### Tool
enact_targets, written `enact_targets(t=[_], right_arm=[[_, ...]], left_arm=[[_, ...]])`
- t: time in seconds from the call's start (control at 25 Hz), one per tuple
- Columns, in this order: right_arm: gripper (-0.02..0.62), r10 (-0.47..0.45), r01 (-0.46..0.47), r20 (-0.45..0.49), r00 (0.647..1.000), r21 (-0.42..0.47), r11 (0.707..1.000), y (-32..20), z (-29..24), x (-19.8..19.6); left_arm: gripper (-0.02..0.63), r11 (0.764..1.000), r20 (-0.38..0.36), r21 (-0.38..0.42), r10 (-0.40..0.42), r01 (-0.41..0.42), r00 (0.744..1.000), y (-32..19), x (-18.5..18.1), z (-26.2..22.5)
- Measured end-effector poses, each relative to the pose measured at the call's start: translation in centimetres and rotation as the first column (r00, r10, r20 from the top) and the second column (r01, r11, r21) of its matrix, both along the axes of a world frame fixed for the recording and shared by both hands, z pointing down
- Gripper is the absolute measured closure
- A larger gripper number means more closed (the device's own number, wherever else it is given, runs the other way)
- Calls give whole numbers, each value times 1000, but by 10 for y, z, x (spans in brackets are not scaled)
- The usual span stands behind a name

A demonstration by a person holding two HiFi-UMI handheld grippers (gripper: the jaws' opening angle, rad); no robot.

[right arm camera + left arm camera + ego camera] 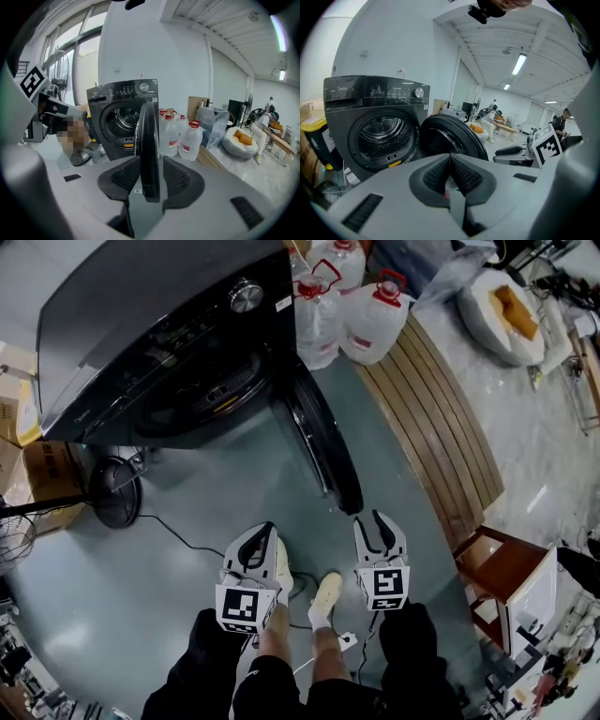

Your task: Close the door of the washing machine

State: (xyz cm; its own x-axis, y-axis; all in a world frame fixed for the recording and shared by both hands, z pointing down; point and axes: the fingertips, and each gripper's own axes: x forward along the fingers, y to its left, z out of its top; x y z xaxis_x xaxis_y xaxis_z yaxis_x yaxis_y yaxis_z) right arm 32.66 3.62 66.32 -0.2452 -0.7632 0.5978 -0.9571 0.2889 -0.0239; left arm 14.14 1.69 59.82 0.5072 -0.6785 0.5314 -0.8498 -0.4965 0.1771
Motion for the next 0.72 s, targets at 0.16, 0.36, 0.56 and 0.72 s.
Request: enact_targets(t=[0.16, 0.36, 0.56, 0.72], right_arm=[[400, -18, 18, -10, 1000, -32, 999, -5, 24, 0], [397, -58, 56, -50, 997, -49, 997, -18, 38, 2], [410, -78, 74, -58, 995, -65, 995, -26, 42, -2], [414, -91, 86, -80, 993, -72, 994, -31, 47, -3]], left_arm=[[581, 1000, 2, -17, -8, 8, 1000, -2, -4, 14], [581, 999, 2, -28, -24, 24, 1000, -3, -10, 22], [581, 999, 7, -35, -40, 40, 999, -1, -19, 26], [581, 998, 5, -34, -51, 51, 999, -3, -25, 27]])
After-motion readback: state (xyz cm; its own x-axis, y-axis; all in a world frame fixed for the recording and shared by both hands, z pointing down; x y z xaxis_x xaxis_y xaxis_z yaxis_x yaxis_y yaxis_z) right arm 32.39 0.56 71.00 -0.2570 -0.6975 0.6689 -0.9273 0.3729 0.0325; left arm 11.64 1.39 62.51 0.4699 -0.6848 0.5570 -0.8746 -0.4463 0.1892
